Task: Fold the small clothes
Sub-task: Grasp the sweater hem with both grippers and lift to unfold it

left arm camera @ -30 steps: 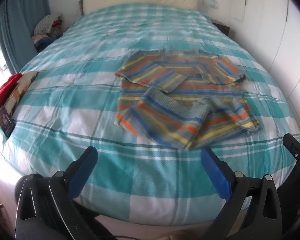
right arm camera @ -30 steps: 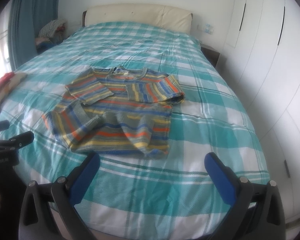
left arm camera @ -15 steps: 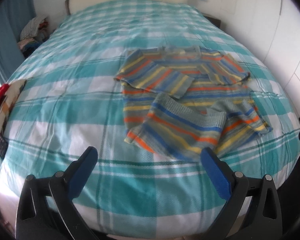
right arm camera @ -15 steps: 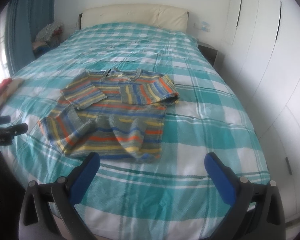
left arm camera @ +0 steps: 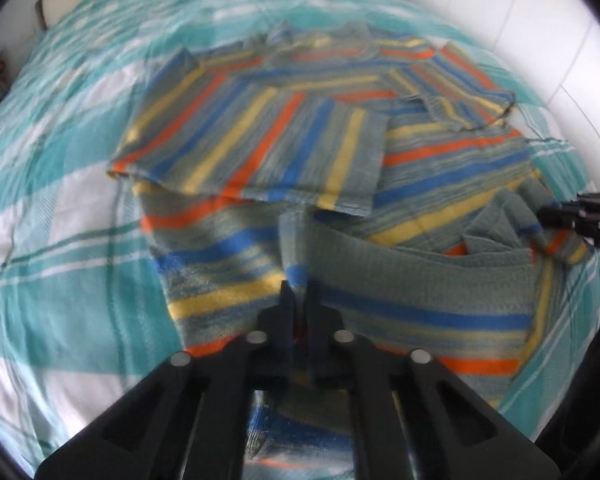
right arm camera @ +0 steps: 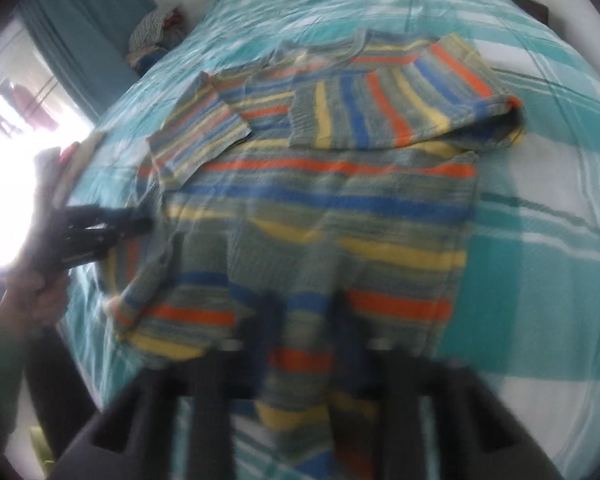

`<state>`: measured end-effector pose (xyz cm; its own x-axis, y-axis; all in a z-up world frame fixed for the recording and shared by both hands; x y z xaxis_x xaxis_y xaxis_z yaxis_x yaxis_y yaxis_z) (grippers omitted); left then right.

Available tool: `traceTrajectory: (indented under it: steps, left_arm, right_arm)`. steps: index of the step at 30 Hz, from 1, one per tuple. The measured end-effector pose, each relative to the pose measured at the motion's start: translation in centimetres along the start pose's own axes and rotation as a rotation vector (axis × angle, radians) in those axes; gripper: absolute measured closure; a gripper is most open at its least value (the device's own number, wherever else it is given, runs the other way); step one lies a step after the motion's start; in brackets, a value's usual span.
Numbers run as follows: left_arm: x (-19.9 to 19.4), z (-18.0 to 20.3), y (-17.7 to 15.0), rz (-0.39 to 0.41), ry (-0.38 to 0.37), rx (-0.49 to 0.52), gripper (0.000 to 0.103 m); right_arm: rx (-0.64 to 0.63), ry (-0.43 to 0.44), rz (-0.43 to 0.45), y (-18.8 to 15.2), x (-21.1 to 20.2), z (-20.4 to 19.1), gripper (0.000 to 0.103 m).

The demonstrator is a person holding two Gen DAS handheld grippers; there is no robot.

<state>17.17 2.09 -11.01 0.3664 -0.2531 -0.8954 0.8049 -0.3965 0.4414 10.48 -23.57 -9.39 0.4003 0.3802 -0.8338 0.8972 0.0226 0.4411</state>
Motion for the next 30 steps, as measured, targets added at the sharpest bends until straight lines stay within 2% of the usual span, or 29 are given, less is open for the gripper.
traceTrajectory:
  steps: [2, 4, 7, 9, 12, 14, 16, 17, 18, 20, 21, 24, 27, 29, 30]
  left_arm:
    - [-3.4, 0.0, -1.5, 0.072, -0.084, 0.032, 0.101]
    - [-6.8, -0.1, -3.5, 0.121, -0.123, 0.08, 0.101]
    - [-11.9, 0.2, -8.0, 0.169, -0.152, 0.167, 0.101]
    - [-13.3, 0.4, -11.1, 0.137, -0.128, 0.203, 0.1]
    - [-12.9, 0.7, -14.9, 0.016, -0.084, 0.24, 0.094]
    - [-12.5, 0.0, -16.9, -0.04, -0.044, 0.228, 0.093]
    - [-12.8, -1.8, -17.6, -0.051, -0.046, 0.133, 0.089]
    - [-12.9, -2.7, -17.7, -0.037, -0.059, 0.078, 0.079]
    - [-13.0, -3.8, -17.4, -0.016, -0.075, 0.012, 0.063]
    - [-13.0, -4.9, -17.3, 0.032, -0.101, -0.108, 0.041]
    - [-12.3, -5.0, -16.9, 0.038, -0.11, -0.153, 0.037]
    - [-9.5, -3.9, -16.1, -0.022, -0.106, -0.182, 0.037]
    - [-8.0, -1.2, -16.3, -0.062, -0.07, -0.122, 0.038]
    - [-8.0, 0.3, -16.6, -0.058, -0.022, -0.064, 0.037]
    - [-8.0, 0.4, -16.7, -0.053, -0.01, -0.058, 0.037]
  right_arm:
    - [-0.063, 0.054, 0.065, -0.9, -3.1, -1.5, 0.097]
    - [-0.162, 0.085, 0.106, -2.6, -6.5, -3.6, 0.097]
    - [-0.311, 0.117, 0.112, -7.0, -11.0, -6.8, 0.097]
    - [-0.389, 0.086, 0.07, -10.6, -12.4, -8.2, 0.097]
    - [-0.424, -0.01, -0.022, -14.6, -11.7, -7.9, 0.094]
    - [-0.375, -0.038, -0.113, -16.4, -10.4, -6.1, 0.085]
    - [-0.296, -0.057, -0.158, -17.4, -10.0, -4.0, 0.075]
    - [-0.263, -0.056, -0.154, -17.4, -10.3, -3.2, 0.07]
    - [-0.23, -0.048, -0.142, -17.4, -10.7, -2.6, 0.068]
    - [-0.145, -0.005, -0.088, -17.1, -11.8, -1.2, 0.059]
    - [-0.102, 0.028, -0.063, -16.8, -12.0, -0.6, 0.058]
    - [0.029, 0.123, -0.029, -16.7, -11.1, 1.2, 0.056]
    - [0.206, 0.236, -0.073, -17.0, -9.5, 3.4, 0.056]
    - [0.321, 0.333, -0.037, -17.7, -10.2, 4.9, 0.056]
    - [0.344, 0.343, -0.015, -17.8, -10.7, 5.5, 0.056]
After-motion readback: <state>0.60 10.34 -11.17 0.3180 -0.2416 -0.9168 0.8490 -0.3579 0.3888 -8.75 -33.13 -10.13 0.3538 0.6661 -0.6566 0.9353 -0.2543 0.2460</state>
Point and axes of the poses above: each gripper's, at about its wrist camera, not at the fingertips, and x roughly the way its jaws point, z to its right, y to its top, the point moved 1 cm from there along x, roughly the way its jaws point, and after that the axes turned 1 degree about -z, right-handed, at the moved point
